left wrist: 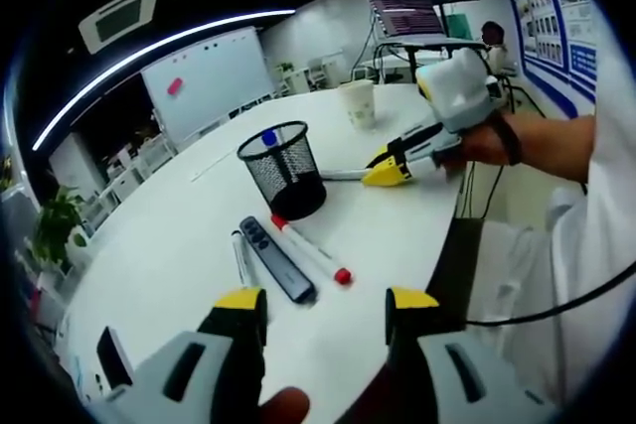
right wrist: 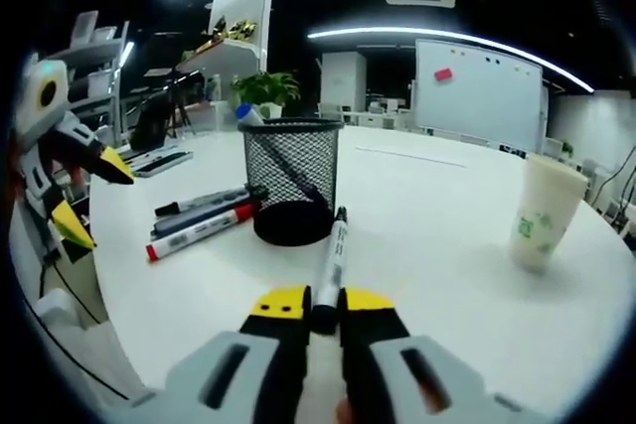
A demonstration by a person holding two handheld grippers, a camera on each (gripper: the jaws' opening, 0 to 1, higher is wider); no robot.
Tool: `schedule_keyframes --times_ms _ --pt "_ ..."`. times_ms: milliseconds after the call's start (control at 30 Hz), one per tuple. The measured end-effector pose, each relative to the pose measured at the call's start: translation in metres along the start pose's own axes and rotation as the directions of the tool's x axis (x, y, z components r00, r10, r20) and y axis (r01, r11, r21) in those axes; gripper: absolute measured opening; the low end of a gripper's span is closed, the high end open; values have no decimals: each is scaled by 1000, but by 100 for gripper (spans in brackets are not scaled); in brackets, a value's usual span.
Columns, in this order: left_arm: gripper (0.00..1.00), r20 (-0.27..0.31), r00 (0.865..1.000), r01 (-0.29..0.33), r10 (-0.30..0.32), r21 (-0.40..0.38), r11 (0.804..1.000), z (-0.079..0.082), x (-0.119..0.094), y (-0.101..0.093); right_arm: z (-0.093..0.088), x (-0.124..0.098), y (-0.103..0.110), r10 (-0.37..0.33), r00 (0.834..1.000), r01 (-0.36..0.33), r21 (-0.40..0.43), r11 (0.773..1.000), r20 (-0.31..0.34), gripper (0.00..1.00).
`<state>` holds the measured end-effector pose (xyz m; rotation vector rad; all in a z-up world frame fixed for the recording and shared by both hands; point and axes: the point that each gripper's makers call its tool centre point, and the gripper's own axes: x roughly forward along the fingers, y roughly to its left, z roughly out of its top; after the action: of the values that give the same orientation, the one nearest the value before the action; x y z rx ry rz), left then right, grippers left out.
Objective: Place the scattered laser pointers and whiteboard markers into the pen holder and stack the scattered paper cups together
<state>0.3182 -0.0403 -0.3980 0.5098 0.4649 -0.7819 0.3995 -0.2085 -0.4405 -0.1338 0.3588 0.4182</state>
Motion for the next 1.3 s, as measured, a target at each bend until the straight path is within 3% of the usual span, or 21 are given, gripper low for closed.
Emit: schedule_keyframes --times_ms 400,833,1300 --pt "49 3 1000 5 -5 4 1000 2 1 -1 0 0 -6 -31 1000 31 -35 999 2 12" --pt "49 2 1000 6 -7 4 1000 2 3 0 9 -3 -10 -49 998 50 -12 999 49 11" --pt "49 3 1000 9 -9 3 1000 3 4 -1 39 -16 -22 -95 982 105 -52 993 161 11"
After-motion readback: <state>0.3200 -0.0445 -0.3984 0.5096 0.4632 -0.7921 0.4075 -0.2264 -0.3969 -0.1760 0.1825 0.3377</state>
